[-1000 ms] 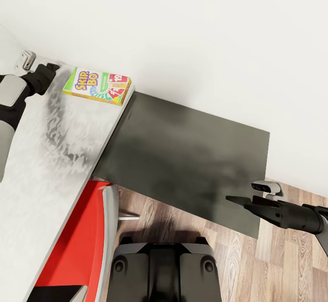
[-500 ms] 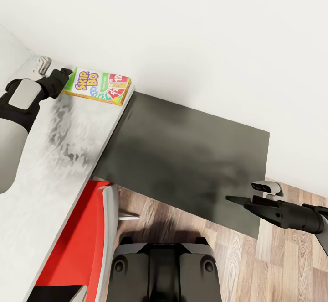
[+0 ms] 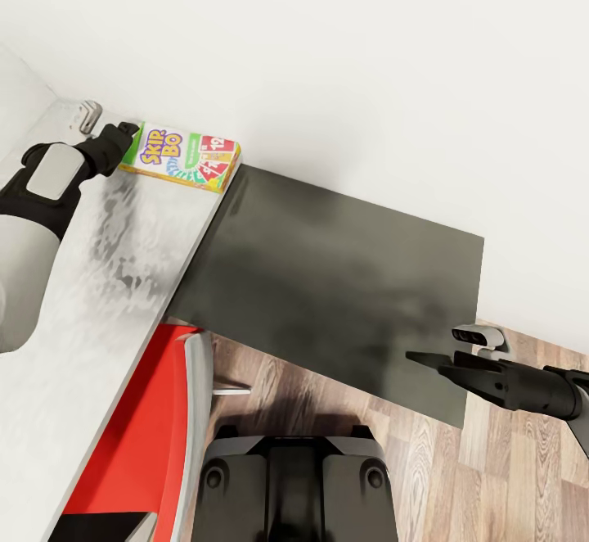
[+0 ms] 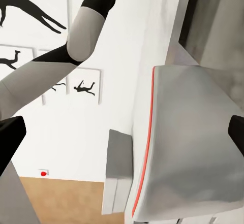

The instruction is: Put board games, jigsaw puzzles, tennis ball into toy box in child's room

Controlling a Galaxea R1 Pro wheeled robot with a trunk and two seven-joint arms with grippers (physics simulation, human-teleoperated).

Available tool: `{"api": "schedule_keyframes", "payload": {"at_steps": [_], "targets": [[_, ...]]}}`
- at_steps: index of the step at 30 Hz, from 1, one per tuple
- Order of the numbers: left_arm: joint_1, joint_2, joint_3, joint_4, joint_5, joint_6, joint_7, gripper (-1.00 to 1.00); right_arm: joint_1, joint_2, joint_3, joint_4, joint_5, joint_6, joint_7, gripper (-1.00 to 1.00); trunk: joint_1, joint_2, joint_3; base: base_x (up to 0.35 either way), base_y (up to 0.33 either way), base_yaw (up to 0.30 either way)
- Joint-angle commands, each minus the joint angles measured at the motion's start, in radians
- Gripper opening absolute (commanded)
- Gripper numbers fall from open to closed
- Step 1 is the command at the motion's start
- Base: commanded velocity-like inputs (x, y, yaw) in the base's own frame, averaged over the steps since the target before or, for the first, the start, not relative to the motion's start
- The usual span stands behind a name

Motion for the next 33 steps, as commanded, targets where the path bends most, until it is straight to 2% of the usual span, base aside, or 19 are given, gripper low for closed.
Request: {"api": "schedule_keyframes", "payload": {"at_steps": [1,11,33], "targets": [[0.001,0.001,-0.009,0.043,0.019,0.001,0.009,1.0,0.0,0.0,0.0,0.0,-0.003,0.007,0.0,1.0,0.001,-0.001,-0.001,0.0,0.0,0.0],[0.002,-0.005,-0.01,0.043,0.019,0.001,0.008,1.0,0.0,-0.001,-0.001,0.0,-0.003,0.007,0.0,1.0,0.001,-0.001,-0.001,0.0,0.0,0.0],[0.002,-0.055,-0.01,0.043,0.019,0.001,0.005,1.0,0.0,-0.001,-0.001,0.0,-0.003,0.007,0.0,1.0,0.001,-0.001,-0.001,0.0,0.0,0.0]]}}
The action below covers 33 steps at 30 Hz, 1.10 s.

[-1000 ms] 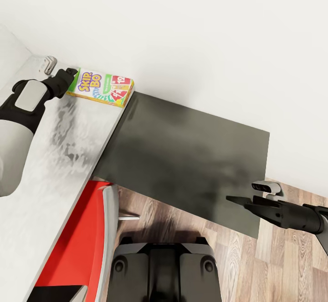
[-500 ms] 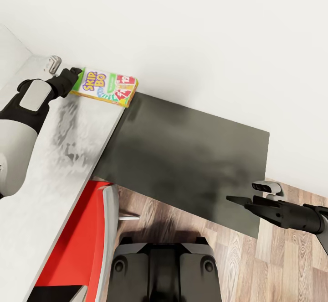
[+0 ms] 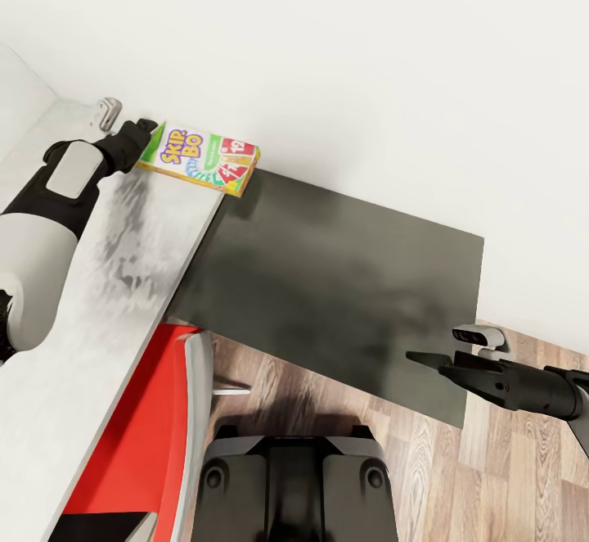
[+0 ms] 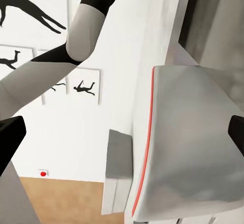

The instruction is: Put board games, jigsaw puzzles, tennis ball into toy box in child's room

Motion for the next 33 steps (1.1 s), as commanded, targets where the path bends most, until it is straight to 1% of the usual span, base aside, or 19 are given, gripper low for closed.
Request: {"api": "schedule_keyframes", "payload": {"at_steps": [1,9,33], "targets": [[0.0,-0.001,-0.009,0.063,0.021,0.0,0.009,1.0,0.0,0.0,0.0,0.0,-0.003,0.007,0.0,1.0,0.001,-0.001,-0.001,0.0,0.0,0.0],[-0.003,-0.012,-0.009,0.063,0.022,0.0,0.01,1.0,-0.001,0.0,0.0,0.0,-0.003,0.007,0.0,1.0,0.001,-0.001,-0.001,0.0,0.0,0.0],[-0.002,-0.015,-0.008,0.063,0.023,0.002,0.004,1.0,-0.001,0.0,0.0,0.0,-0.003,0.007,0.0,1.0,0.001,-0.001,-0.001,0.0,0.0,0.0]]}}
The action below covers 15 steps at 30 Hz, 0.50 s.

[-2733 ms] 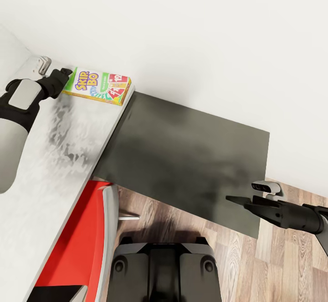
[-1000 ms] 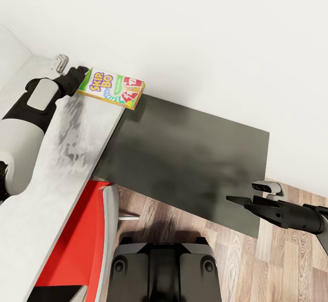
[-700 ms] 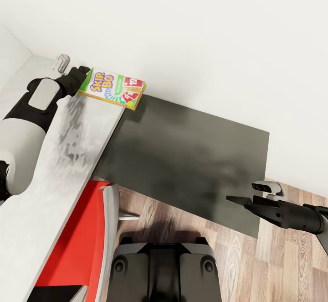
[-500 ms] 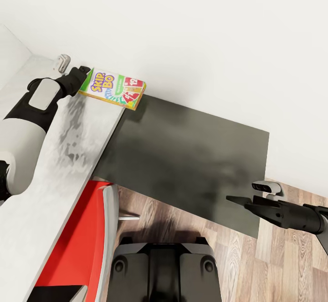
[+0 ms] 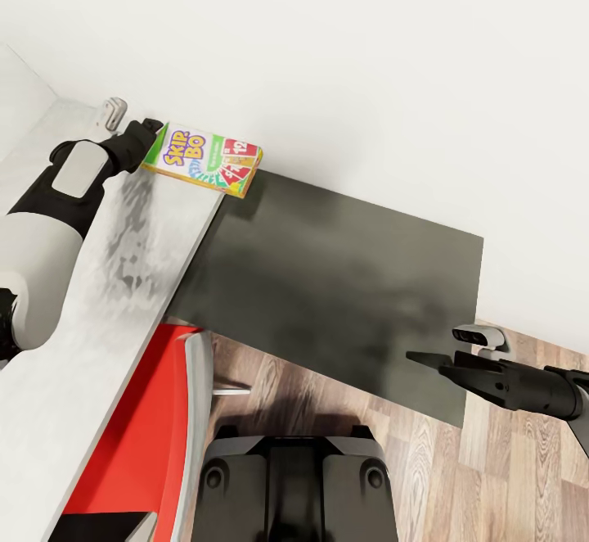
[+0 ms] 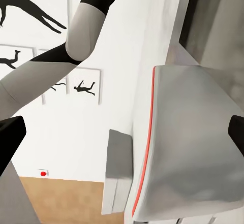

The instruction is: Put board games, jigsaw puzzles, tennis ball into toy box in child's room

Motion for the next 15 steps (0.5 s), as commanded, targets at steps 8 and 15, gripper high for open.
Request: {"api": "schedule_keyframes", "payload": {"at_steps": [8,15], "targets": [[-0.001,0.0,-0.009,0.057,0.018,0.001,0.008,1.0,0.0,0.0,0.0,0.0,-0.003,0.007,0.0,1.0,0.003,-0.001,-0.001,0.0,0.0,0.0],[-0.001,-0.001,-0.009,0.057,0.019,0.001,0.007,1.0,0.0,0.0,0.0,0.0,-0.003,0.006,0.0,1.0,0.003,-0.001,-0.001,0.0,0.0,0.0]]}}
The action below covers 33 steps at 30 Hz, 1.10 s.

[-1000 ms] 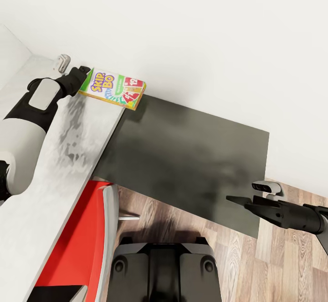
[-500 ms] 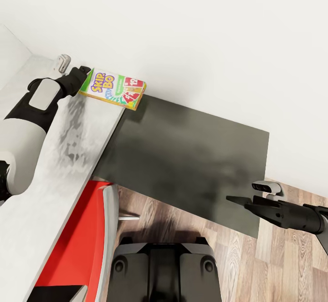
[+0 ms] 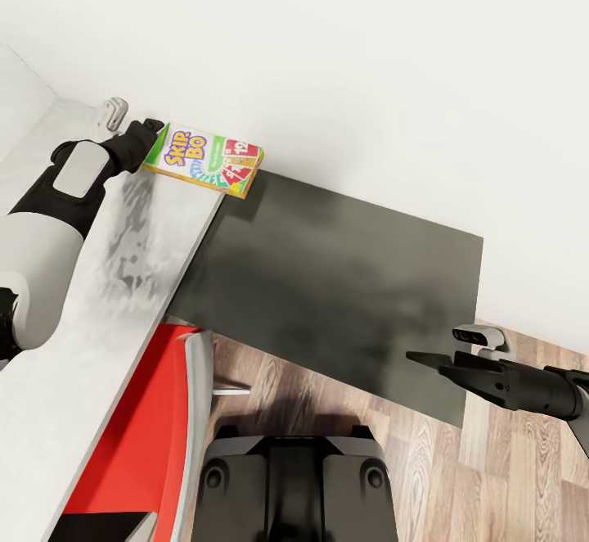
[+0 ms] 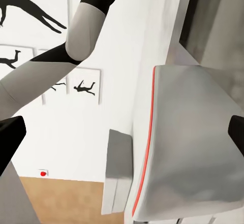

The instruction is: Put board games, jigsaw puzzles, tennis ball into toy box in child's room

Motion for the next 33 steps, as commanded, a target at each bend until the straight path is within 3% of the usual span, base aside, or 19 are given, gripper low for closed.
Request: {"api": "schedule_keyframes", "payload": {"at_steps": [1,17,33], "targets": [[0.0,0.0,-0.008,0.054,0.016,0.001,0.01,1.0,0.0,-0.001,0.0,0.0,-0.003,0.007,0.0,1.0,0.004,-0.001,-0.001,0.0,0.0,0.0],[-0.003,-0.024,-0.008,0.054,0.015,0.001,0.009,1.0,0.0,-0.002,0.0,0.0,-0.003,0.007,0.0,1.0,0.004,-0.001,-0.001,0.0,0.0,0.0],[-0.004,-0.007,0.0,0.053,0.014,0.001,0.008,1.0,0.0,-0.001,0.0,0.0,-0.003,0.006,0.0,1.0,0.004,-0.001,-0.001,0.0,0.0,0.0]]}}
